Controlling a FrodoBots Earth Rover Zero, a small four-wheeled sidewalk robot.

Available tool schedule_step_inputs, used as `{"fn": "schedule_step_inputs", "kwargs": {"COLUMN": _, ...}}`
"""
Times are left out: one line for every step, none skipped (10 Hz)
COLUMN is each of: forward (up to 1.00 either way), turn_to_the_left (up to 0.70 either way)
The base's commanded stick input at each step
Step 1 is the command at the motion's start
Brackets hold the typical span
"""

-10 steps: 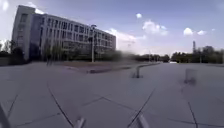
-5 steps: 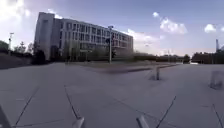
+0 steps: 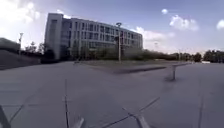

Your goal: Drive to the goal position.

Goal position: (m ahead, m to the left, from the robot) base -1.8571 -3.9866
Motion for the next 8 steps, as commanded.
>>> {"fn": "schedule_step_inputs", "kwargs": {"forward": 1.0, "turn_to_the_left": 0.27}}
{"fn": "schedule_step_inputs", "kwargs": {"forward": 1.0, "turn_to_the_left": 0.27}}
{"fn": "schedule_step_inputs", "kwargs": {"forward": 1.0, "turn_to_the_left": 0.27}}
{"fn": "schedule_step_inputs", "kwargs": {"forward": 1.0, "turn_to_the_left": 0.27}}
{"fn": "schedule_step_inputs", "kwargs": {"forward": 1.0, "turn_to_the_left": 0.27}}
{"fn": "schedule_step_inputs", "kwargs": {"forward": 1.0, "turn_to_the_left": 0.27}}
{"fn": "schedule_step_inputs", "kwargs": {"forward": 1.0, "turn_to_the_left": 0.27}}
{"fn": "schedule_step_inputs", "kwargs": {"forward": 1.0, "turn_to_the_left": 0.27}}
